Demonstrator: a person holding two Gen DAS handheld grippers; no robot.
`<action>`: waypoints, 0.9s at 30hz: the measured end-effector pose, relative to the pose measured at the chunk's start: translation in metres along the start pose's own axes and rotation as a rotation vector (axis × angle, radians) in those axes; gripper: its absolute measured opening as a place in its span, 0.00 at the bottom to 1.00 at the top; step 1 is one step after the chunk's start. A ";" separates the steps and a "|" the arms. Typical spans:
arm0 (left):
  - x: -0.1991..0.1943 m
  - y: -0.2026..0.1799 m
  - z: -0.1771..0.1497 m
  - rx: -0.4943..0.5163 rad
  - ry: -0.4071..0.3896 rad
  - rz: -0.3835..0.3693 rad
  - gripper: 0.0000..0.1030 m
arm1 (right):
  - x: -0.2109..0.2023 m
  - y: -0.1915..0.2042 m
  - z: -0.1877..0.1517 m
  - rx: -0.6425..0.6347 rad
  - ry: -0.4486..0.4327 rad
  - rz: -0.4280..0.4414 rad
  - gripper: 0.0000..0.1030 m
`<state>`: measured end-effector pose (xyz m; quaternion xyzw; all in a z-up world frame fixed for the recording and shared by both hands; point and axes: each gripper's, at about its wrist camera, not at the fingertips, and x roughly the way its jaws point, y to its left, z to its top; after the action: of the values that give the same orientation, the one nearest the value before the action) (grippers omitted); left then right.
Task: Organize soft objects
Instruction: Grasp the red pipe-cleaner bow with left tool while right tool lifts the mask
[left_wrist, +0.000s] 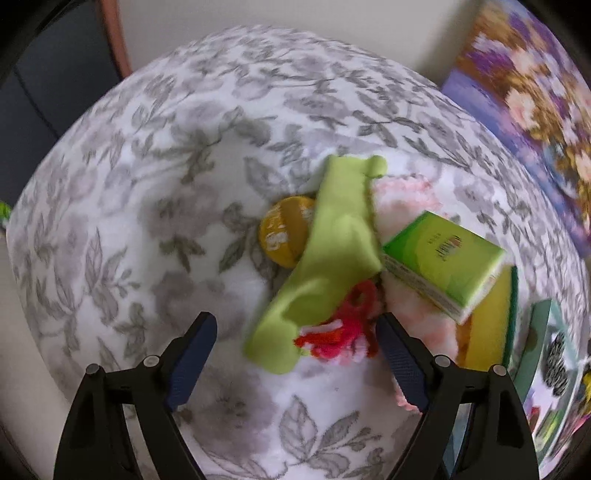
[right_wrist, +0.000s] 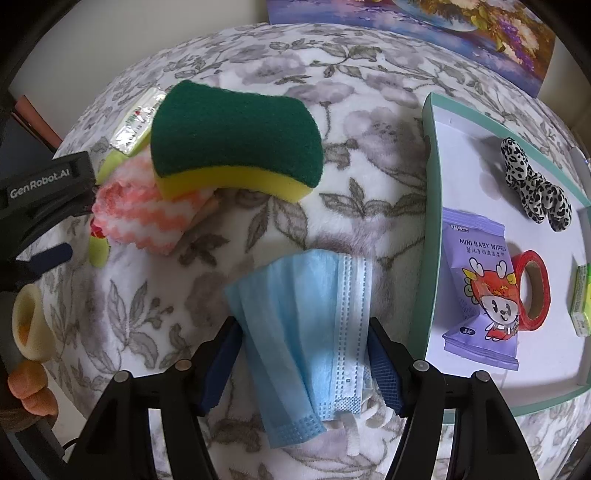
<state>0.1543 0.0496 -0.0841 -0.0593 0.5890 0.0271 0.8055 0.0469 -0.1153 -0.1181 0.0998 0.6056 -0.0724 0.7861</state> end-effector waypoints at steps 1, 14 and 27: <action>0.000 -0.004 0.000 0.017 0.000 0.004 0.86 | 0.000 0.000 0.000 0.000 0.000 0.000 0.68; 0.010 -0.016 -0.005 0.094 0.034 -0.009 0.45 | 0.000 0.000 0.001 0.001 0.001 0.003 0.67; -0.016 -0.003 -0.001 0.028 0.030 -0.053 0.37 | -0.007 -0.009 0.003 0.046 -0.010 0.002 0.39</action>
<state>0.1487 0.0471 -0.0686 -0.0641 0.5997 -0.0034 0.7976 0.0455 -0.1249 -0.1116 0.1181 0.5999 -0.0859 0.7866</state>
